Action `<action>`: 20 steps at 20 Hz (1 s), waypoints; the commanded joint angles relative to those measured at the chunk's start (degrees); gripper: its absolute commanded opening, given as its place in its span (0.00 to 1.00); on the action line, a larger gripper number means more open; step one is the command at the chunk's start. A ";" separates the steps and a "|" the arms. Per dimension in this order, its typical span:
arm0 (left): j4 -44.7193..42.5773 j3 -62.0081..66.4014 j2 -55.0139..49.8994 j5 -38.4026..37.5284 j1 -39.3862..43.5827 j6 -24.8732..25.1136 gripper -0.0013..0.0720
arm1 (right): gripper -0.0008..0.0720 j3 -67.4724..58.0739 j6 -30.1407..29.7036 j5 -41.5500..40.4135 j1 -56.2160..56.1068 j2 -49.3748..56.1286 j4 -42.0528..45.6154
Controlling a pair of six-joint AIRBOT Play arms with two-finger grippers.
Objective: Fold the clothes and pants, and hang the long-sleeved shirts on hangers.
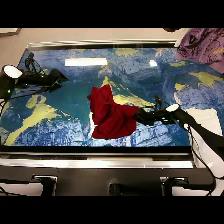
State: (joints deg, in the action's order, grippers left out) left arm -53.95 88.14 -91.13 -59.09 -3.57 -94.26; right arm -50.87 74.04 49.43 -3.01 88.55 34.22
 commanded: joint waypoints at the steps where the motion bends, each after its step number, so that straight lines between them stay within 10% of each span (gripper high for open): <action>1: -0.02 0.04 -0.76 -0.02 0.59 -0.02 0.81 | 0.45 0.11 -0.92 -0.61 -0.17 0.44 -1.90; 3: -0.02 0.04 -1.68 0.00 1.25 0.00 0.81 | 0.04 -0.02 -1.42 -0.11 -0.09 0.42 -1.90; 20: 16.50 0.09 -21.24 8.61 9.60 12.02 0.81 | 0.04 -0.13 6.58 3.93 0.00 -13.03 9.99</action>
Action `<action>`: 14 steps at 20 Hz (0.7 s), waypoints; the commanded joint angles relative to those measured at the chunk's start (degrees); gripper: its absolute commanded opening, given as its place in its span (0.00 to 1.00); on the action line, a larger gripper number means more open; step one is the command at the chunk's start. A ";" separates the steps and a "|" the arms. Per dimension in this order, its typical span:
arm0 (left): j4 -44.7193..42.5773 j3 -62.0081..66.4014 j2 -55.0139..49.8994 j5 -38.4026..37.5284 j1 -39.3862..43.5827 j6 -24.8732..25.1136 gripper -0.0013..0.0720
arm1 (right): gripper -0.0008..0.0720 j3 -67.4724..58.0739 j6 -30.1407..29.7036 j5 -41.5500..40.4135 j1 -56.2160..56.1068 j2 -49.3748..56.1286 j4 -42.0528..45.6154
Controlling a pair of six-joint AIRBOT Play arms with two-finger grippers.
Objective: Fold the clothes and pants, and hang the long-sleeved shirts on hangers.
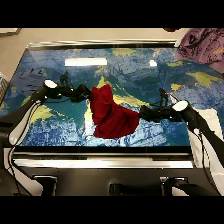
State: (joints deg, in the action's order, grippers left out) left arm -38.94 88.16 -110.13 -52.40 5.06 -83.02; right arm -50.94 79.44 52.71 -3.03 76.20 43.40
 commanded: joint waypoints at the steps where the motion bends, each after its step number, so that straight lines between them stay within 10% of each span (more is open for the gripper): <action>1: 1.49 0.07 -2.47 2.47 1.09 0.79 0.81 | 0.04 -0.07 1.40 0.94 0.02 -0.68 0.81; 5: 1.53 0.13 -2.89 4.70 1.99 0.76 0.70 | 0.04 -0.07 1.40 1.97 0.02 -0.74 0.76; 8: 1.95 1.01 -2.89 5.51 2.38 0.98 0.04 | 0.04 -0.07 1.38 2.47 0.02 -1.31 0.76; 14: -4.98 14.78 2.40 -1.70 -1.88 -0.94 0.03 | 0.04 -13.53 6.01 3.39 0.02 -5.86 12.04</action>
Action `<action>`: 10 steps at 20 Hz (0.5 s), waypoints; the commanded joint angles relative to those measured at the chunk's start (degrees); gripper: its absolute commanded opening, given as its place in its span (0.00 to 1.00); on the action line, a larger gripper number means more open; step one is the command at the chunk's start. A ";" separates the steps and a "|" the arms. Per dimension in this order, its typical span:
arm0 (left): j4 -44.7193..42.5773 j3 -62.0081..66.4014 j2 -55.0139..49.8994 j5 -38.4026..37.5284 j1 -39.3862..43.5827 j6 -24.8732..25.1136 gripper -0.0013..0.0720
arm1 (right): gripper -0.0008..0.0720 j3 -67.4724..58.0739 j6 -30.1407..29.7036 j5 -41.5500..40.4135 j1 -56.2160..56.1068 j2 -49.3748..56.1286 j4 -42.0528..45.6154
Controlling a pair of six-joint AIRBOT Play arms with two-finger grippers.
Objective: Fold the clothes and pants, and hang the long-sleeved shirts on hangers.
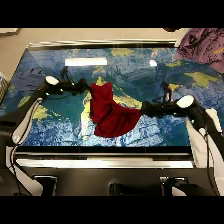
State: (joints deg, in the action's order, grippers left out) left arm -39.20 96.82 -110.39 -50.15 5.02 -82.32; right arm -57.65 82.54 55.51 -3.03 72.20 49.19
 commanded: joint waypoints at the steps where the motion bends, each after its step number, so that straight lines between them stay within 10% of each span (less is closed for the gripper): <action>1: -8.92 9.35 4.79 -6.14 -2.71 -3.10 0.03 | 0.04 -11.37 3.87 1.36 0.02 -2.62 8.09; 10: -41.38 21.18 37.90 -22.38 -6.45 -10.88 0.03 | 0.04 -45.77 5.49 13.81 0.02 -16.85 14.88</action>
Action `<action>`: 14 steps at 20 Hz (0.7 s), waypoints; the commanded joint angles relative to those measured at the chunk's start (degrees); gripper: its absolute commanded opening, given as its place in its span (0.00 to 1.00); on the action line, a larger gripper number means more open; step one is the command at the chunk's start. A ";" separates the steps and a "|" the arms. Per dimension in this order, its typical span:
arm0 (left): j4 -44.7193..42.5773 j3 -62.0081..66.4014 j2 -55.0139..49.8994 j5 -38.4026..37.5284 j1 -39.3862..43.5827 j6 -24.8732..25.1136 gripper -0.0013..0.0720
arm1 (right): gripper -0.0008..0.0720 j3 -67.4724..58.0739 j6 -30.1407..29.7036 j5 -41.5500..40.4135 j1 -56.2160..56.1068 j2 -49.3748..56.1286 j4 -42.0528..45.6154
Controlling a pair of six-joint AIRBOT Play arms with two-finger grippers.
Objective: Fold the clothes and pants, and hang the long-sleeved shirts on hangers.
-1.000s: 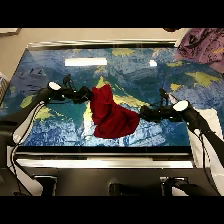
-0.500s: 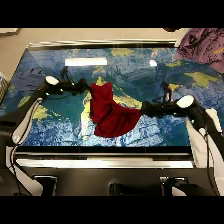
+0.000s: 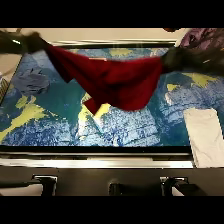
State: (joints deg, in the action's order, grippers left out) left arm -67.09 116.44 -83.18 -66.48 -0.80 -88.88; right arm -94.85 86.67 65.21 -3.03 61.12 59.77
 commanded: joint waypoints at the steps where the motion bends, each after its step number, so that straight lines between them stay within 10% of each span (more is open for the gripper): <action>1: -17.70 1.49 14.86 -8.00 -0.66 -6.71 0.03 | 0.04 -9.49 2.12 4.24 0.02 -8.70 6.16; 8: -26.99 -0.83 30.21 -9.44 -0.66 -12.35 0.03 | 0.04 -9.57 12.24 2.89 0.02 -19.17 20.31; 14: -26.32 -14.23 23.04 -9.35 -0.52 -12.33 0.03 | 0.04 -9.55 18.10 1.88 0.02 1.40 22.67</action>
State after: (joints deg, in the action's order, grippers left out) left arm -92.92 108.60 -57.25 -75.85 -1.37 -100.75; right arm -104.29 101.47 67.40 -3.03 53.19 80.90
